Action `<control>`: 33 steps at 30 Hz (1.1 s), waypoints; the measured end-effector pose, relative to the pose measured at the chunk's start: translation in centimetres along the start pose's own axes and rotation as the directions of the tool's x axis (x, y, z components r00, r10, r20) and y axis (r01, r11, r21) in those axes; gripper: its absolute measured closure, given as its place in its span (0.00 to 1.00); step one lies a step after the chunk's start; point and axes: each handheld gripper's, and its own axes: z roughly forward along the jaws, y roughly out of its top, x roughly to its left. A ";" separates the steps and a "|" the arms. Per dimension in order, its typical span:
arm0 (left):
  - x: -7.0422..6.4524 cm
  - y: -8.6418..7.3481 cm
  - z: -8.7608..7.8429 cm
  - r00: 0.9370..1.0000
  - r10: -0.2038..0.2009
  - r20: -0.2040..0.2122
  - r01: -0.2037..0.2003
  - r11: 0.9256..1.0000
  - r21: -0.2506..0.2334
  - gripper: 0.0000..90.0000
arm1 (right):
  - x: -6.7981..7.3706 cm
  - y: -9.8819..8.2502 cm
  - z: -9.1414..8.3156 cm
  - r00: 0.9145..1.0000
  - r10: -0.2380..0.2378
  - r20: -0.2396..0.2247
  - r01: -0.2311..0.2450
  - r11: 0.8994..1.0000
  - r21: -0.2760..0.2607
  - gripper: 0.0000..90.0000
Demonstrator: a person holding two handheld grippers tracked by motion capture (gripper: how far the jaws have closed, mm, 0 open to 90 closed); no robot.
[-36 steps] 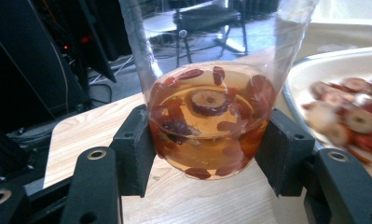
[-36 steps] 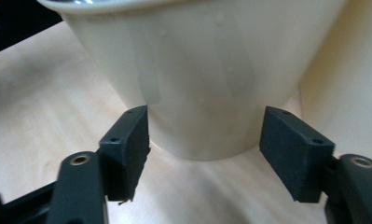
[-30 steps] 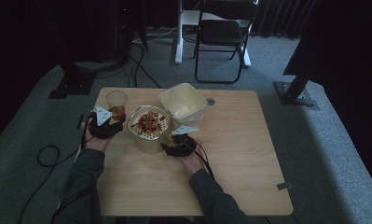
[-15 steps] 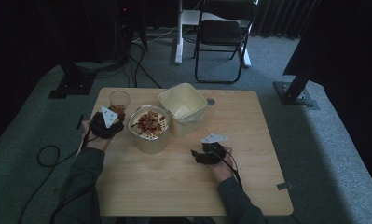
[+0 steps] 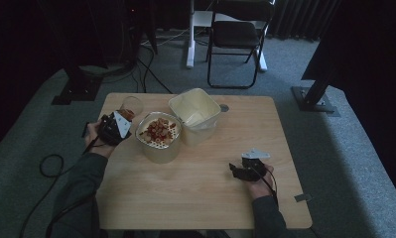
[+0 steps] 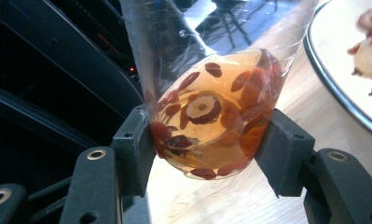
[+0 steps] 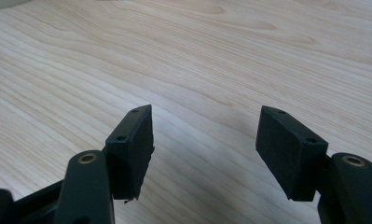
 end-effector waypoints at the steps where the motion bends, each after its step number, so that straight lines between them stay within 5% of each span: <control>1: 0.0 0.1 0.0 1.000 0.019 0.002 -0.019 1.000 0.005 0.48 | -0.1 -0.1 0.0 1.000 0.002 0.005 -0.002 1.000 0.001 0.40; 9: 0.4 0.5 -0.2 0.994 0.110 -0.004 -0.110 0.994 0.019 0.48 | -0.3 -0.3 0.3 1.000 -0.005 0.030 0.005 1.000 0.015 0.40; 20: 0.8 1.3 -0.8 0.974 0.226 -0.032 -0.226 0.974 0.009 0.48 | -1.3 -1.1 0.4 0.998 0.028 0.059 -0.030 0.999 0.036 0.40; 28: 1.5 1.9 -1.3 0.949 0.314 -0.021 -0.314 0.949 0.017 0.48 | -1.6 -1.3 0.6 0.997 0.045 0.064 -0.047 0.998 0.036 0.39; 33: 1.9 2.2 -1.5 0.925 0.380 -0.025 -0.379 0.925 0.040 0.48 | -1.8 -1.4 0.6 0.997 0.054 0.058 -0.056 0.998 0.029 0.39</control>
